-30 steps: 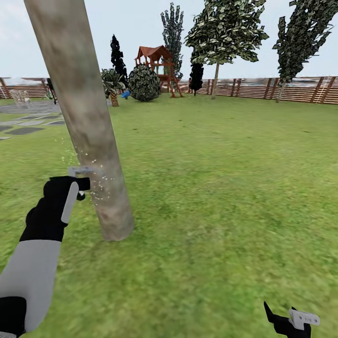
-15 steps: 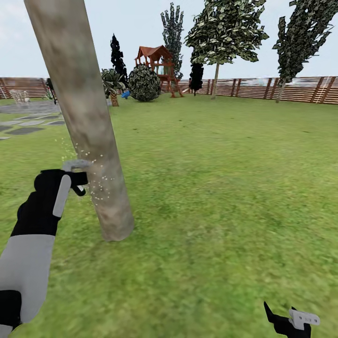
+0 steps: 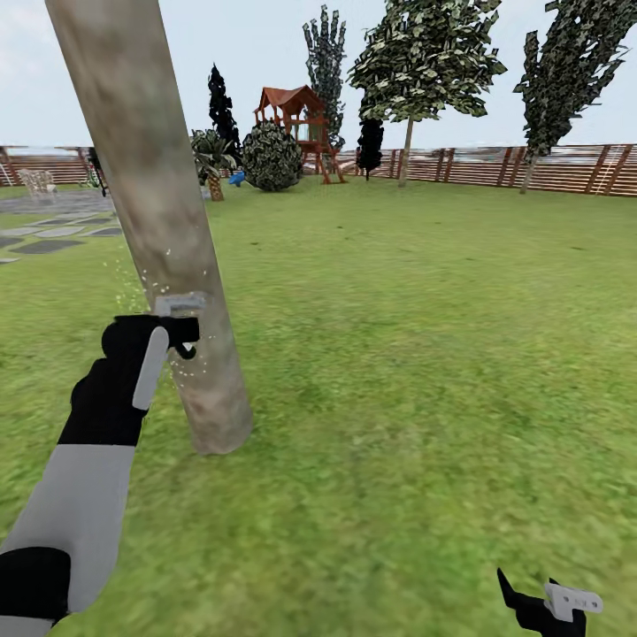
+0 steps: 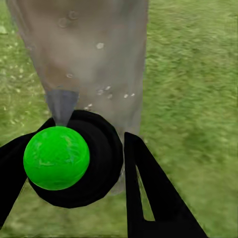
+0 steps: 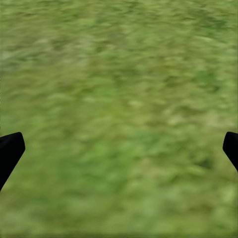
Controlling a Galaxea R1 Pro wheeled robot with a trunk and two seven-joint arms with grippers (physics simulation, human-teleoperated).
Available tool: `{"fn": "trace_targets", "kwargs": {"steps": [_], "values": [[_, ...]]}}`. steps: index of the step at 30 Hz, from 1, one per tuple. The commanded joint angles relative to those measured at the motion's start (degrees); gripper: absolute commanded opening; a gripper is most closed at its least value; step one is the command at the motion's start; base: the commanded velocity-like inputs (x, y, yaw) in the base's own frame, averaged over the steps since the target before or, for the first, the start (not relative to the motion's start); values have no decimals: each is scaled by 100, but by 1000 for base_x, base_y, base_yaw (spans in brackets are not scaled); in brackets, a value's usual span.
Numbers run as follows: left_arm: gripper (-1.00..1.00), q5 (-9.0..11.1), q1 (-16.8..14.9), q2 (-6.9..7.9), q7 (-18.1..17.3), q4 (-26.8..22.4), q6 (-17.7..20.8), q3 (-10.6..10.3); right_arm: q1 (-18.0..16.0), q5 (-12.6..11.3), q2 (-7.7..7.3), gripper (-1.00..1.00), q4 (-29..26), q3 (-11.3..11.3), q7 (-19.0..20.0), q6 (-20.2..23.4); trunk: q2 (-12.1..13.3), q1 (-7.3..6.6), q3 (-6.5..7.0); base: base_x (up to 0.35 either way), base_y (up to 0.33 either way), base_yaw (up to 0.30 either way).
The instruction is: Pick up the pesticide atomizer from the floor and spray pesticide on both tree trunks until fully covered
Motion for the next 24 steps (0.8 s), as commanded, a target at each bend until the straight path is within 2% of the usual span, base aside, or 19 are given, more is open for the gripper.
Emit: {"fn": "trace_targets", "kwargs": {"steps": [1, 4, 6, 7, 10, 11, 12, 14, 16, 17, 19, 21, 22, 24], "values": [[-100, 38, 36, 23, 10, -1, -23, 6, 0, 0, 2, 100, 2, -1, 0, -1, 0, 0, 0, 0, 0, 0], [-100, -42, 474, 38, 52, 8, -79, 4, 0, 0, 7, 100, 8, 4, 0, -1, 0, 0, 0, 0, 0, 0], [-100, -243, 843, 38, 70, 47, -156, 13, 0, 5, 7, 100, 8, 7, 0, -2, 0, 0, 0, 0, 0, 0], [-100, -364, 1174, 24, 83, 70, -384, 21, 0, 7, 7, 100, 9, 8, -1, 0, 0, 0, 0, 0, 0, 0], [-100, -394, 1521, -6, 169, 83, -749, 27, 0, 8, 7, 100, 9, 8, 0, -1, 0, 0, 0, 0, 0, 0], [-100, -394, 1624, -12, 254, 88, -833, 34, 0, 8, 7, 100, 9, 8, 0, 1, 0, 0, 0, 0, 0, 0], [-100, -384, 1875, -37, 477, 193, -1098, 42, 0, 8, 7, 100, 9, 8, 0, -1, 0, 0, 0, 0, 0, 0], [-100, -371, 1966, -57, 557, 538, -1565, 45, 0, 8, 7, 100, 9, 8, 0, 1, 0, 0, 0, 0, 0, 0], [-100, -362, 1994, -85, 583, 1219, -2086, 71, 0, 8, 7, 100, 9, 8, 0, 5, 0, 0, 0, 0, 0, 0], [-100, -344, 1998, -118, 592, 1994, -2636, 82, 0, 8, 7, 100, 9, 8, 0, 3, 0, 0, 0, 0, 0, 0], [-100, -335, 1977, -196, 636, 2775, -3404, 93, 0, 8, 7, 100, 9, 8, 0, 6, 0, 0, 0, 0, 0, 0], [-100, -322, 1976, -268, 779, 2907, -3562, 100, 0, 8, 7, 100, 9, 8, 0, 7, 0, 0, 0, 0, 0, 0], [-100, -322, 1981, -443, 1023, 2915, -3633, 85, -2, 7, 7, 100, 5, 8, 0, 7, 0, 0, 0, 0, 0, 0], [-100, -324, 2005, -545, 1123, 2709, -3650, 56, 0, 1, 7, 100, 3, 8, 0, 7, 0, 0, 0, 0, -58, 0]]}}
